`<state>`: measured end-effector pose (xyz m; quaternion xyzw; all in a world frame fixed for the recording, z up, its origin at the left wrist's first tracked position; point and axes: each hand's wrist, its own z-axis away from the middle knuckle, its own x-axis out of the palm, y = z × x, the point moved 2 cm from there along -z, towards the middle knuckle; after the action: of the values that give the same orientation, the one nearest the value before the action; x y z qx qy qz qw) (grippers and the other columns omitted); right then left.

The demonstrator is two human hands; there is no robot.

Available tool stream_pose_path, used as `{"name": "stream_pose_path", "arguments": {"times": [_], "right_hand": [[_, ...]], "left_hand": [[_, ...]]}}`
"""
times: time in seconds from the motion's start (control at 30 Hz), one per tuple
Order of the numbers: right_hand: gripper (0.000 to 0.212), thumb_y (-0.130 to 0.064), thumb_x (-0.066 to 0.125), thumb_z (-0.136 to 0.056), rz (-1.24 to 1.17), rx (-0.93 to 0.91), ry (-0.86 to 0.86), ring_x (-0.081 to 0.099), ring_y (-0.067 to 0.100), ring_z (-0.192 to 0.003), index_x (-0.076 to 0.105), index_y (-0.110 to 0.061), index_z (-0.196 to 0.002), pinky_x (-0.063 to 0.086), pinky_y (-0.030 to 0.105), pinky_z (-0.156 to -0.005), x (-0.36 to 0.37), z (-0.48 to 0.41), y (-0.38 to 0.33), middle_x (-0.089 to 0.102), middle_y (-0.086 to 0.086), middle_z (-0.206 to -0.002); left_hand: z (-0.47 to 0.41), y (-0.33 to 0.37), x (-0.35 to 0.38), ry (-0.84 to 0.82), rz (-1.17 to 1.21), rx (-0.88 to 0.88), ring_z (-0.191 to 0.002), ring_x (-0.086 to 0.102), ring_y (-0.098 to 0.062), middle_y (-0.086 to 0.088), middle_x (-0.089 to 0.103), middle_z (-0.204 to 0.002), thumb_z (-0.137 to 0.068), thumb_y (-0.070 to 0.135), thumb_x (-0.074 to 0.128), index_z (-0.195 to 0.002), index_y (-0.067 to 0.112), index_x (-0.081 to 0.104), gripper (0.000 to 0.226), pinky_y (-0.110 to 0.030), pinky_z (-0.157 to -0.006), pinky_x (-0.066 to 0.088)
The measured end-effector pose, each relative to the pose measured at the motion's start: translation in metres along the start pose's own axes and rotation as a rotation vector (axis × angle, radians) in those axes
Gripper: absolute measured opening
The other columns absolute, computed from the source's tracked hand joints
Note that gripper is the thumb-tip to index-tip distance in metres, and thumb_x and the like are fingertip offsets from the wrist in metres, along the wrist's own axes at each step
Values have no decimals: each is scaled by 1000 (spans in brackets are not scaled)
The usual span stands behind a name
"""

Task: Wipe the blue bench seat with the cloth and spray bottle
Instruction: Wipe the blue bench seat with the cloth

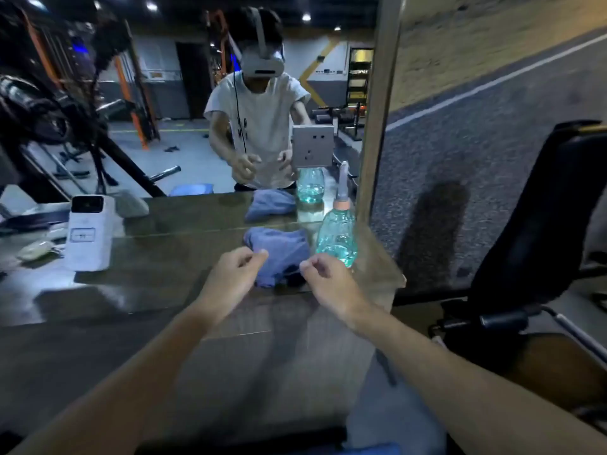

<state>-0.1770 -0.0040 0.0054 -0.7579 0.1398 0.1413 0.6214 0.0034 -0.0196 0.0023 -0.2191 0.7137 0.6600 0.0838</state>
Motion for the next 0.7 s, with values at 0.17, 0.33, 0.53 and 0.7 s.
{"name": "stream_pose_path", "arguments": {"times": [0.17,0.33,0.53,0.7], "right_hand": [[29,-24,60,-93,189,78,47,53,21,-86,55,-8,-116,32,26,-68,23,-21,8,52,-3,-86],[35,-25,66,-91,21,173,151,53,20,-88,51,-7,-117,34,21,-71,37,-36,5,57,4,-100],[26,-17,73,-82,-279,351,162,51,15,-58,48,-12,-77,42,25,-50,34,-28,7,51,2,-66],[14,11,55,-80,-708,391,-24,61,18,-56,62,3,-90,46,24,-51,8,24,-6,62,11,-70]], "left_hand": [[-25,-25,2,1,-211,92,-101,67,-20,-4,73,-107,-89,30,65,-112,20,69,25,-38,-93,51],[-36,-18,20,21,-91,19,-93,64,-29,-12,66,-98,-87,13,68,-110,19,56,27,-32,-72,47],[3,-5,6,-154,319,-250,-83,71,-32,-20,72,-96,-63,17,62,-112,1,63,51,-49,-67,60],[53,4,1,-270,788,-288,-73,68,-15,-2,73,-78,-98,26,47,-95,11,70,27,-26,-61,53]]}}
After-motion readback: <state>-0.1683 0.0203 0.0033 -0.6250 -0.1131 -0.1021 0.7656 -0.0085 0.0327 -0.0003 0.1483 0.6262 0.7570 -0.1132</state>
